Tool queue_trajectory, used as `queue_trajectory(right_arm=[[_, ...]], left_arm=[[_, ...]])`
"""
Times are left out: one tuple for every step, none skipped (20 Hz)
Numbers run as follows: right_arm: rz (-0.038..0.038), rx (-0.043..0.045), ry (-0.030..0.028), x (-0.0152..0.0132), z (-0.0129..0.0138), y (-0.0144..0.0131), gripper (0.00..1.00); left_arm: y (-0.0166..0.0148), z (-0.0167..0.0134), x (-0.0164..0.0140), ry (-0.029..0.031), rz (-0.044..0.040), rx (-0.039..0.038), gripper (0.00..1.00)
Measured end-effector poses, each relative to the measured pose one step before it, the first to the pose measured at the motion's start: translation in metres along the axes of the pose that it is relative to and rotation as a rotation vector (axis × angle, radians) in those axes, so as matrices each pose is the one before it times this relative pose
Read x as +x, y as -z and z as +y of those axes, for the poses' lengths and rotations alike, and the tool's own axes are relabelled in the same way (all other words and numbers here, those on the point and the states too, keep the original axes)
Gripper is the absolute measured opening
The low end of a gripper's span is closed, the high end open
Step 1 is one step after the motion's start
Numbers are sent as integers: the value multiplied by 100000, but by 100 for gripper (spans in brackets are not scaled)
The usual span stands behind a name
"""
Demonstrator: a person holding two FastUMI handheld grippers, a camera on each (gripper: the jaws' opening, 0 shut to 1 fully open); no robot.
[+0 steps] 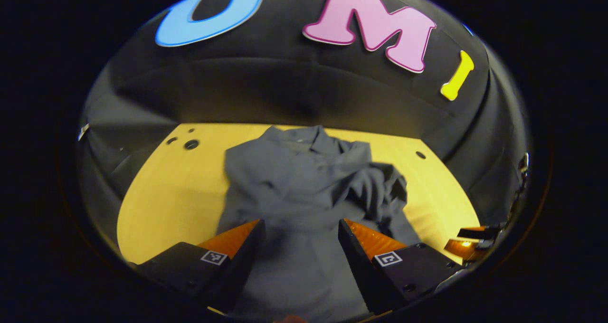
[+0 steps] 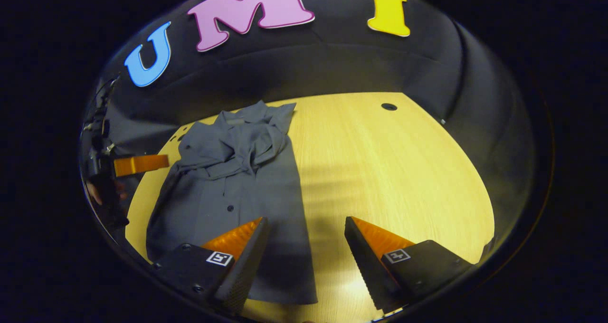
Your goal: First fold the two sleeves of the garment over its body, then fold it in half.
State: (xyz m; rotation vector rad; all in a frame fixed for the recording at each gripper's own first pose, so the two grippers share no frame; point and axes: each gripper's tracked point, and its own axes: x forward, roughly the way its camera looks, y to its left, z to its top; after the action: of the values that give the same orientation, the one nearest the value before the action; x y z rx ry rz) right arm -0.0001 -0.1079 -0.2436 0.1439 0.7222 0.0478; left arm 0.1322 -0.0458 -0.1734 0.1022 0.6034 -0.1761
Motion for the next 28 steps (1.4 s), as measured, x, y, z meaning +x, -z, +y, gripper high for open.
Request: queue_trajectory(right_arm=[[1953, -852, -2167, -12, 673, 595, 99], [1455, -1209, -928, -50, 427, 658, 99], [1133, -1583, -621, -90, 369, 548, 99], [1474, -1670, -985, 29, 384, 606, 99], [1704, -1344, -1073, 46, 377, 685, 99], [1592, -980, -583, 56, 332, 693, 99], [1586, -719, -481, 94, 275, 547, 99], [1576, -423, -282, 299, 274, 471, 99], [1778, -237, -392, 328, 208, 528, 99], [1448, -182, -180, 168, 55, 530, 99], [951, -551, 581, 327, -25, 414, 99], [1029, -1078, 963, 351, -83, 501, 99], [951, -1178, 1102, 345, -234, 324, 99], [853, -784, 797, 218, -149, 422, 99], [672, -181, 349, 155, -55, 313, 99], [548, 121, -91, 111, 46, 132, 99], [528, -229, 142, 201, -79, 164, 99], [697, -483, 412, 232, -82, 185, 99], [-1710, -973, 263, 247, 50, -335, 99], [596, -1927, 1024, 293, 105, 221, 99], [-223, -2909, 1181, 141, 37, -78, 99], [346, 200, -1339, -76, 557, -15, 97], [624, -897, -1854, 284, 708, 95, 72], [502, -647, 466, 35, 82, -70, 65], [150, -916, 203, 125, -4, 43, 58], [331, -499, -379, -5, 26, -49, 57], [192, 2117, -2775, 47, 610, 31, 57], [-1008, 2698, 354, -276, -158, -244, 41]], left_arm=[[1544, 1125, -1452, -2200, 849, -1063, 96], [1634, 1109, -1362, -2096, 1354, -1372, 96], [1911, 1173, -1206, -2313, 2252, -1230, 92], [1962, 1130, -981, -2658, 2490, -1013, 100], [2238, 1178, -534, -2944, 2981, -1069, 96], [1874, 862, -292, -2152, 2804, -779, 96], [2075, 879, -321, -2283, 2710, -741, 96], [2028, 705, -155, -2060, 2905, -931, 96], [1682, 311, -69, -724, 2469, -1082, 96], [1190, 133, 102, -385, 1754, -987, 96], [980, 167, 209, -954, 1182, -498, 96], [735, 218, 215, -1118, 1138, -232, 92], [671, 316, 292, -1078, 1266, -216, 96], [544, 298, 270, -1493, 1375, -230, 96], [367, 76, 415, -991, 922, -292, 96], [-171, -23, -27, -898, -252, -200, 97], [-284, -15, 123, -41, -1249, -115, 99], [31, -25, -5, -189, 712, 225, 100], [340, -67, 22, 107, 1369, -165, 98], [35, -92, -189, -392, 400, -452, 97], [-212, -180, 155, -631, 552, 76, 97], [88, -581, 157, 281, 1199, -128, 92], [-305, -1212, 154, 2099, 537, 2866, 82], [-48, -454, 115, 1233, -267, 2129, 71], [-71, -422, 54, 492, -281, 1805, 60], [80, -359, 69, 92, -526, 804, 50], [-139, -107, 87, -1371, -494, 125, 30], [-162, -201, -129, -510, -460, -185, 21]])
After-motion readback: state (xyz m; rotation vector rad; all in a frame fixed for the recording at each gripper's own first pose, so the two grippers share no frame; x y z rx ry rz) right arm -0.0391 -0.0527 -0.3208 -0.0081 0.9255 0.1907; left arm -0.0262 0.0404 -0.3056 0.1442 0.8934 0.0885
